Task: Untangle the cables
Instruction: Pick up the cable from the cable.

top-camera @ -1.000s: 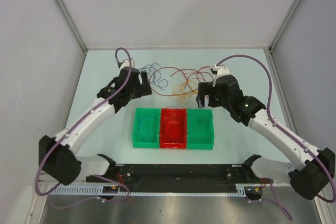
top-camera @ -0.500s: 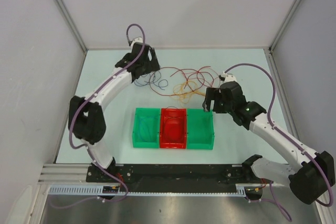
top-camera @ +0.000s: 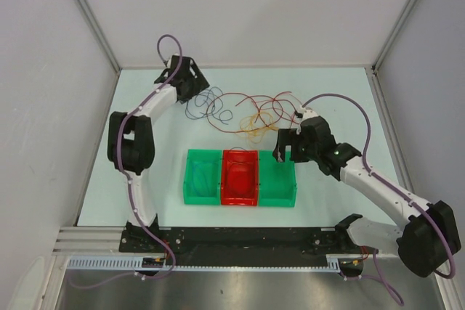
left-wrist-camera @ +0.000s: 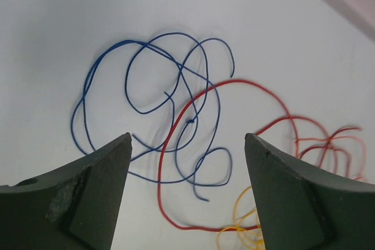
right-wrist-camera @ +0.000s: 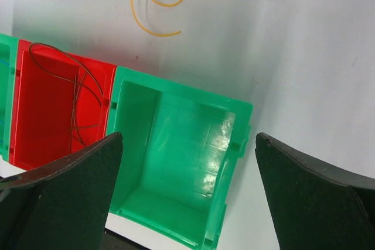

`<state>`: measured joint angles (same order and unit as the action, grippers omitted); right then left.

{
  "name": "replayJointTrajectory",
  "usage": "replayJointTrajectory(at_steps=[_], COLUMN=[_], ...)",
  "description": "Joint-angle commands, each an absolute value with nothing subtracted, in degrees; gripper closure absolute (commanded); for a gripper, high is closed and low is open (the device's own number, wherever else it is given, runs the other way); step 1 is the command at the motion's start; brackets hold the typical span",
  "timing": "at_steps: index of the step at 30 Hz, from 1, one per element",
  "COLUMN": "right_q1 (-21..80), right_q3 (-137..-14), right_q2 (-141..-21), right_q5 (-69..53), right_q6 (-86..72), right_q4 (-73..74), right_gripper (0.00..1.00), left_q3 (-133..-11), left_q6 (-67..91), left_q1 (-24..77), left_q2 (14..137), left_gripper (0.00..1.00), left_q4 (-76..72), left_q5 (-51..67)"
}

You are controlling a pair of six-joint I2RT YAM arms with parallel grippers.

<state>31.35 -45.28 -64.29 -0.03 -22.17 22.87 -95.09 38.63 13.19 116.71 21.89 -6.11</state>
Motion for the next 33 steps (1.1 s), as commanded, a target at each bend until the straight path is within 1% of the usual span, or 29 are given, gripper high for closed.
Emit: replayJointTrajectory(at_steps=[1,3,8,11,16,21,23,28,33], right_q1=[31.1,31.1,31.0,31.0,30.6,30.1,29.9,29.5,29.1], right_q3=[-45.2,-45.3,-45.3,-44.7,-44.1,-43.9,-43.9,-43.8,-43.8], right_q2=[-65.2,-65.6,-66.4,-66.6,-66.4,-66.4,-66.7,-67.1,-67.8], right_q5=[-3.4,-4.0,-4.0,-4.2,-4.4,-5.7,-5.9,-6.8,-7.8], right_q6=[-20.5,-19.8,-19.4,-19.5,-19.5,-19.2,-19.3,-19.1,-19.1], right_q4=[19.3,19.3,19.7,19.5,19.4,19.1,18.9,18.7,18.1], right_gripper=[0.0,0.0,0.0,0.0,0.0,0.0,0.0,0.0,0.0], left_q3=[-94.7,-96.1,-97.0,-97.1,-98.3,-96.8,-96.2,-94.9,-99.2], left_q6=[51.5,55.4,64.8,68.6,70.7,73.1,73.9,73.9,72.7], left_q1=[11.5,11.3,10.5,10.2,9.9,9.7,9.5,9.3,9.3], left_q2=[119.0,120.6,126.1,128.3,130.1,130.3,130.2,129.2,131.4], left_gripper=[0.18,0.18,0.23,0.25,0.29,0.33,0.34,0.35,0.38], left_q4=[13.2,11.7,6.9,5.2,4.4,1.2,0.5,0.2,5.3], left_q5=[2.3,3.2,8.7,9.6,7.8,7.2,7.9,5.1,2.7])
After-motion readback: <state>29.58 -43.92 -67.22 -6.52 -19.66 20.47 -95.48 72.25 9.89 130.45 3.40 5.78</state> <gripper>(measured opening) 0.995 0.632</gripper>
